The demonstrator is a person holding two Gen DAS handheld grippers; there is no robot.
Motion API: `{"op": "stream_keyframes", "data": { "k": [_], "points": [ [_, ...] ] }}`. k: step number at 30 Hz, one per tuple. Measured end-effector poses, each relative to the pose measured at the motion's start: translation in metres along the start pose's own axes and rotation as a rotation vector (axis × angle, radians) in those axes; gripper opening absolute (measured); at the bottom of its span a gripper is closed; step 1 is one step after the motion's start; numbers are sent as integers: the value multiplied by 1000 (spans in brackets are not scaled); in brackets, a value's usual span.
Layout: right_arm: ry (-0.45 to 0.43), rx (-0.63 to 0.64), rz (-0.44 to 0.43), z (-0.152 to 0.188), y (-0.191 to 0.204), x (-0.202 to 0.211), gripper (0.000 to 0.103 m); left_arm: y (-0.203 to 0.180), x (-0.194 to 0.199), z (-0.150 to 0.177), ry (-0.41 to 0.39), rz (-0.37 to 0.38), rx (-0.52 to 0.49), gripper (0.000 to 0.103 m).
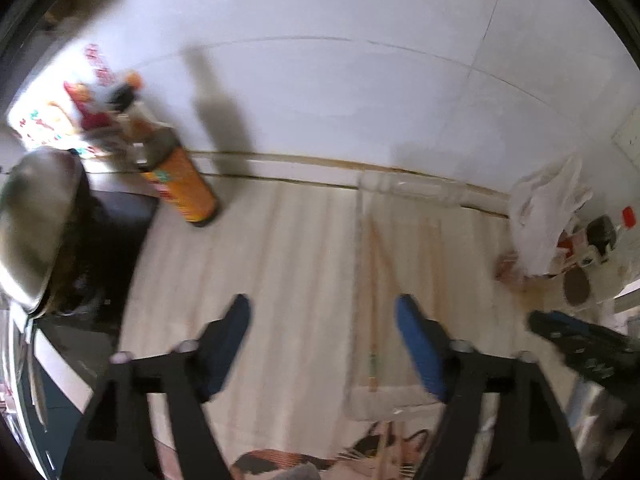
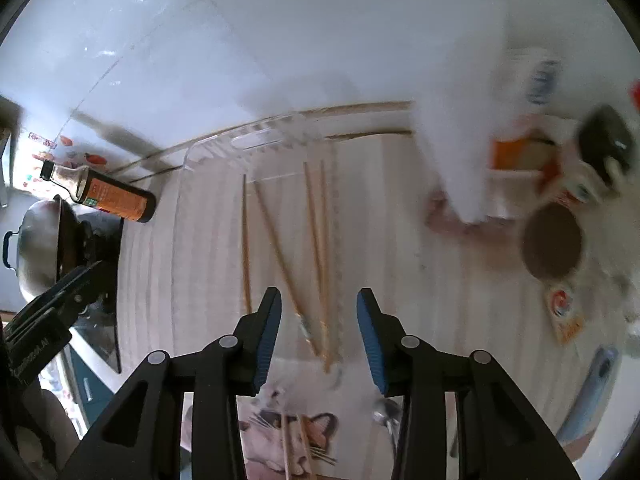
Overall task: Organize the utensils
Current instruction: 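Open both tools to release the chopsticks into the rack, then move both tools back to the mat and grasp one chopstick each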
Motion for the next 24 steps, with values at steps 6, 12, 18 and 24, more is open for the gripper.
{"op": "stream_keyframes", "data": {
  "k": [6,12,18,24],
  "points": [
    [-53,-7,46,54,-10,15,53,19,10,48,-59,-57,-25,103],
    [23,31,76,131,-1,-12,53,43,-27,119,71,-93,-13,103],
    [205,122,84,214,30,-76,48,67,-70,190,227,-129,14,103],
    [228,218,137,244,51,-105,31,73,-80,207,258,-157,-7,103]
  ]
}}
Point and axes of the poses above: each gripper's, at about its wrist camera, not at the fingertips, and x roughly against the way its jaws point, y to its left, z to its underside, the point moved 7 cm from there along -x, roughly the way its jaws point, and after that the axes turned 15 degrees about z, right-handed, at the moved point
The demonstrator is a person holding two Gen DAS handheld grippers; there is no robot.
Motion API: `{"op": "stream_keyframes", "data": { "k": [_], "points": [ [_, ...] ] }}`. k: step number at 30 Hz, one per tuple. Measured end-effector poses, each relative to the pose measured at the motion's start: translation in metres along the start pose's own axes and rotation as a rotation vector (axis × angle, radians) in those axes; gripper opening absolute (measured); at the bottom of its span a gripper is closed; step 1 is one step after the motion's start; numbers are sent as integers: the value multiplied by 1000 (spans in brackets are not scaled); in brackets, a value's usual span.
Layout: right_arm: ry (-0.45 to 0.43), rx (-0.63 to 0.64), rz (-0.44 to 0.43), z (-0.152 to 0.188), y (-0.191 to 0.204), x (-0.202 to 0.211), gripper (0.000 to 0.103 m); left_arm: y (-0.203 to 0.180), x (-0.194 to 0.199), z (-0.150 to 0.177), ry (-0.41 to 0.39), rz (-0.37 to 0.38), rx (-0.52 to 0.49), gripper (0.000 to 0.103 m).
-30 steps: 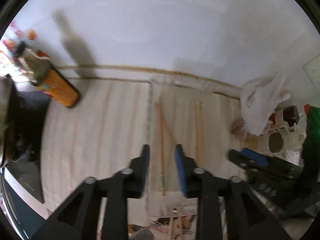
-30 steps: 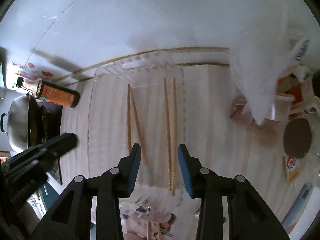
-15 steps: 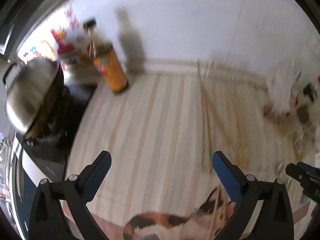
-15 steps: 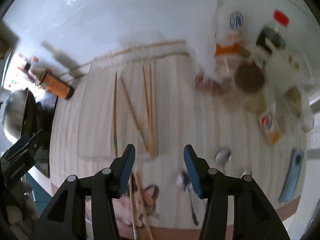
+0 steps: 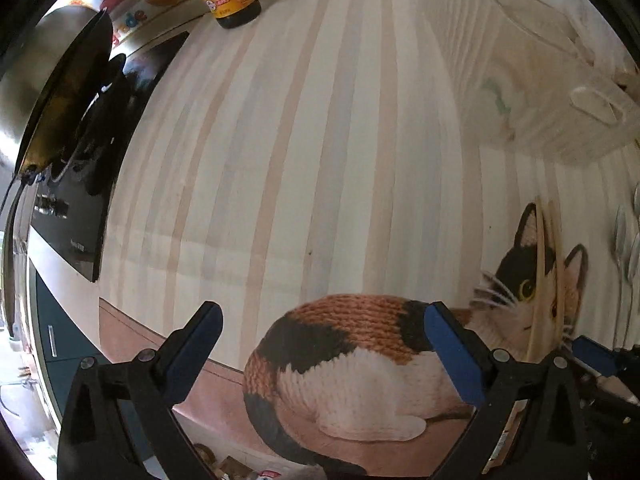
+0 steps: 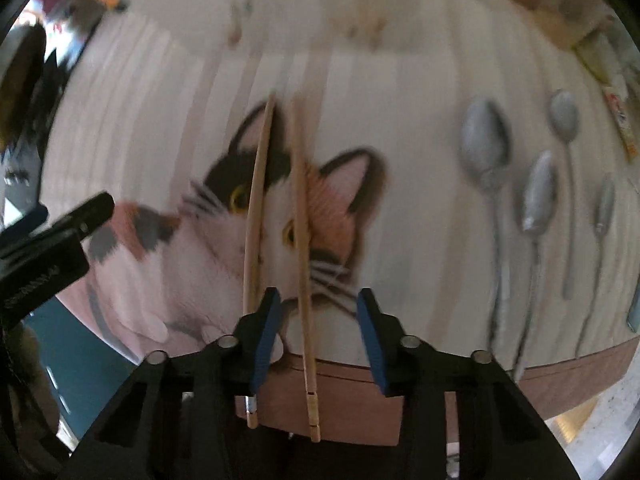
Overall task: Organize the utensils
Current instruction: 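Move both tools back to the mat and grasp one chopstick each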
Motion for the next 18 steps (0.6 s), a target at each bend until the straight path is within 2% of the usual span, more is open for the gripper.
{"op": "stream_keyframes", "data": {
  "k": [3,8,11,12,13,16,18],
  "points": [
    [21,-33,29,2,-14,-7,7,-12,-3,4,10,12,-19,103],
    [43,-157,29,6,-62,-16,7,-60,-13,5,57,106,-78,103],
    [56,-183,42,11,-83,-21,7,-86,-24,8,100,171,-93,98],
    [64,-193,44,14,-90,-23,7,-94,-30,9,121,190,-100,90],
    [67,-197,48,16,-95,-24,7,-101,-35,11,139,199,-108,76],
    [75,-217,34,20,-105,-27,7,-110,-40,13,151,207,-134,58],
    [77,-224,28,22,-109,-29,7,-111,-39,13,149,215,-154,53]
  ]
}}
Point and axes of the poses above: each gripper's, at about its wrist camera, not at the fingertips, and x roughly against the way its jaws point, y to its left, z to its underside, the point moved 7 cm from there along -x, roughly the way its jaws point, and after that the axes turned 15 degrees about z, right-handed, at the moved point
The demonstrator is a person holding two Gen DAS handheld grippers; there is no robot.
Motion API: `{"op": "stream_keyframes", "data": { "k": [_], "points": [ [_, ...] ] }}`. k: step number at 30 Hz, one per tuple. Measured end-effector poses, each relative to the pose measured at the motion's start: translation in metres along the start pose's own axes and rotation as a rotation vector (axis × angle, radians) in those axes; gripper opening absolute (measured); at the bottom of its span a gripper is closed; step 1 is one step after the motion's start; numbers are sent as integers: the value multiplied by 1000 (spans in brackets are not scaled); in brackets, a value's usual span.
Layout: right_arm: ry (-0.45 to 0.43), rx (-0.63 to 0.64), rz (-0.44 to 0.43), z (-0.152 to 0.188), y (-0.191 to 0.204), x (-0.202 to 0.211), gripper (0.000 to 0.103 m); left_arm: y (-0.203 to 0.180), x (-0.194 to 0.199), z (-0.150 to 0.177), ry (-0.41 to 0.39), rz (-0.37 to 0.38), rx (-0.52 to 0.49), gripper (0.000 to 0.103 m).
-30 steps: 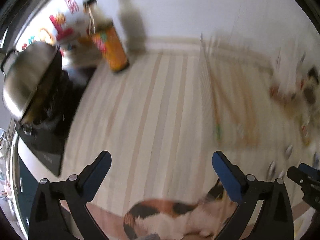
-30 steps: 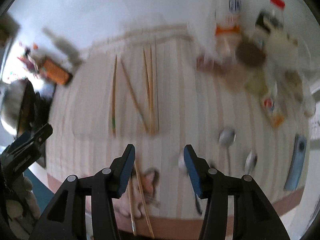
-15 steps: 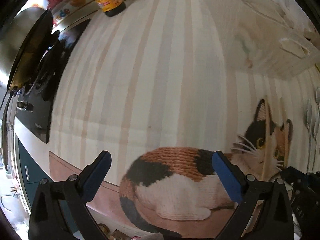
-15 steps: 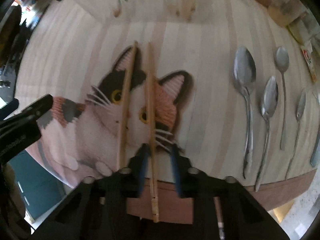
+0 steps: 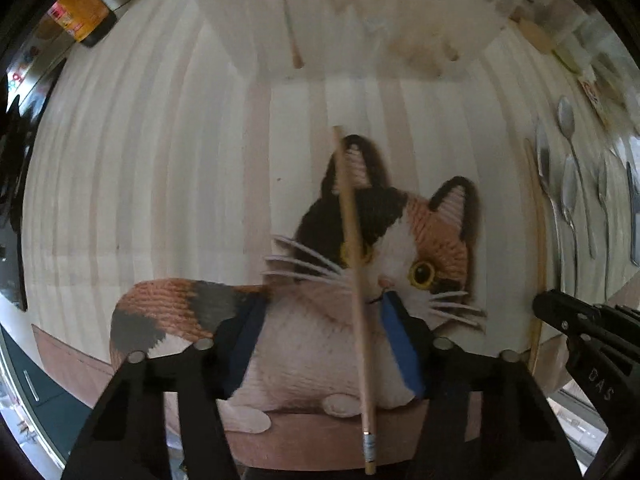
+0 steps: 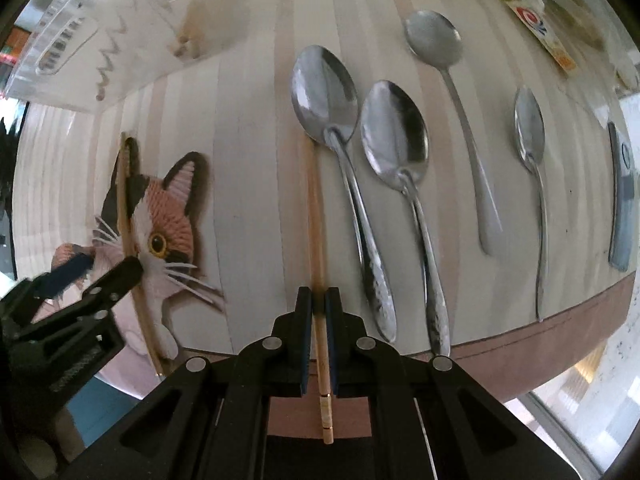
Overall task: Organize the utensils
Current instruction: 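Move both tools back to the mat and grasp one chopstick each, then lift the chopsticks with both tools and carry them over the rack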
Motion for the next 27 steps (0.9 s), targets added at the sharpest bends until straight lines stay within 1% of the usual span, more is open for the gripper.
{"op": "stream_keyframes", "data": {
  "k": [1,2,4,5,6,7,9,11,16,20,23,27],
  "points": [
    [1,-2,0,1,-1,-1,7,0,0,0,-2,0,-4,48],
    [1,-2,1,2,-7,-4,7,0,1,0,-5,0,-8,45],
    [0,-1,6,5,-14,-7,7,0,3,0,-9,-1,-10,29],
    [-1,0,7,8,-16,-9,7,2,5,0,-10,-2,-11,25],
    [-1,2,8,9,-16,-10,7,2,5,0,-11,-4,-12,16],
    [-1,2,8,9,-18,-11,7,2,5,1,-10,-5,-12,11],
    [0,4,13,7,-10,-10,7,3,7,1,-8,-14,-10,6],
    [1,6,19,1,0,-1,7,10,9,2,-12,-29,-11,6],
    [-5,17,33,-2,2,-1,7,36,16,4,-20,-59,21,5],
    [-16,27,34,-2,3,1,7,54,21,9,-20,-50,31,6],
    [-16,41,37,-1,4,1,7,55,26,8,-11,-65,4,5],
    [17,63,54,5,11,1,8,50,25,5,-14,-58,15,6]
  ]
}}
Point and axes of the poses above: each gripper's, at about its wrist camera, not at the fingertips, and x roughly against the way its jaws point, y to its left, z to its underside, the point moved 7 cm from there along -x, roughly the way its jaws point, and after that the axes turned 15 degrees about z, right-handed, at the moved point
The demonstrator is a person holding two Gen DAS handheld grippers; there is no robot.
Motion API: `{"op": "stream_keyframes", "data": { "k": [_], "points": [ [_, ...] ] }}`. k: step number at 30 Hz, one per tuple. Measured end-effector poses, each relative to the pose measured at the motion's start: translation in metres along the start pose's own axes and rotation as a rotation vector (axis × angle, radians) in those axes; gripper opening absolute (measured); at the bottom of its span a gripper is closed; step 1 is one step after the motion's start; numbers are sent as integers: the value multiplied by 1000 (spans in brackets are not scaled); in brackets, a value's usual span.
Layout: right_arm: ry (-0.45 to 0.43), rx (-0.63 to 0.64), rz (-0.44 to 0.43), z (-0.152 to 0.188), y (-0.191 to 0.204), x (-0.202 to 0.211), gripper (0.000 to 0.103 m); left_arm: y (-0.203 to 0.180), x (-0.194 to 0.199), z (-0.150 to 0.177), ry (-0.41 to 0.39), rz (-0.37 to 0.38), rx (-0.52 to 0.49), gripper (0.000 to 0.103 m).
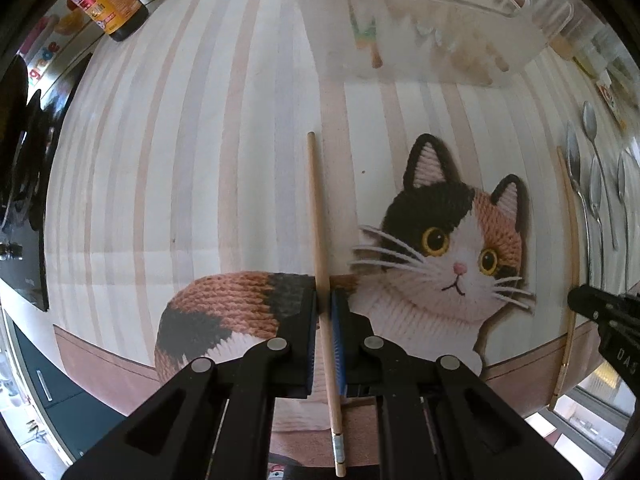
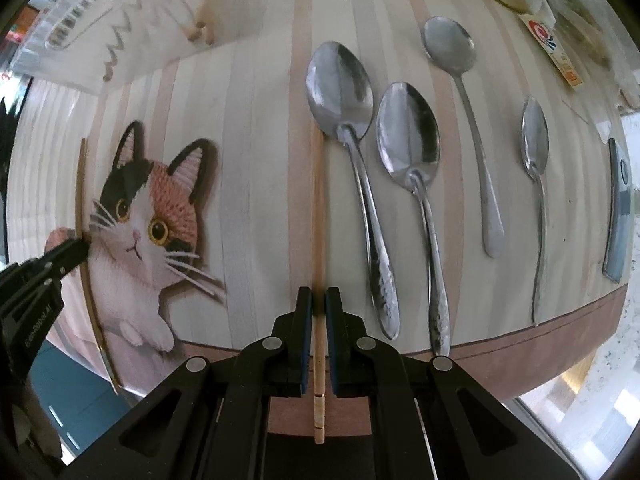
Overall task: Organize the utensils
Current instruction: 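Lift the chopsticks with both tools and carry them over the rack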
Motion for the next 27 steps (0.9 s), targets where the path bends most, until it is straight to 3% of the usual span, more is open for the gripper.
{"op": "stream_keyframes", "data": {
  "k": [9,16,20,22,24,27],
  "points": [
    [-13,16,28,14,7,-2,8,-12,-6,19,30,-16,0,5],
    [-74,14,16,-2,35,10,7,-23,-7,14,17,-10,5,4],
    [-47,39,15,-8,46,12,8,-26,-9,16,34,13,4,5],
    [-8,58,12,-3,48,11,13,-26,-9,17,47,36,9,5],
    [7,64,1,7,51,8,25,-26,-10,19,50,50,17,6],
    [-12,65,12,11,52,9,26,-25,-10,19,45,49,22,6]
  ]
}}
Point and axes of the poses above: each gripper's, at about its wrist camera, not at the fingertips, and x roughly against the way its jaws point, y to its left, z to its underside, the point moved 7 cm from there along -x, roughly the way its jaws point, and after that the axes turned 15 degrees about z, right-handed, at the moved point
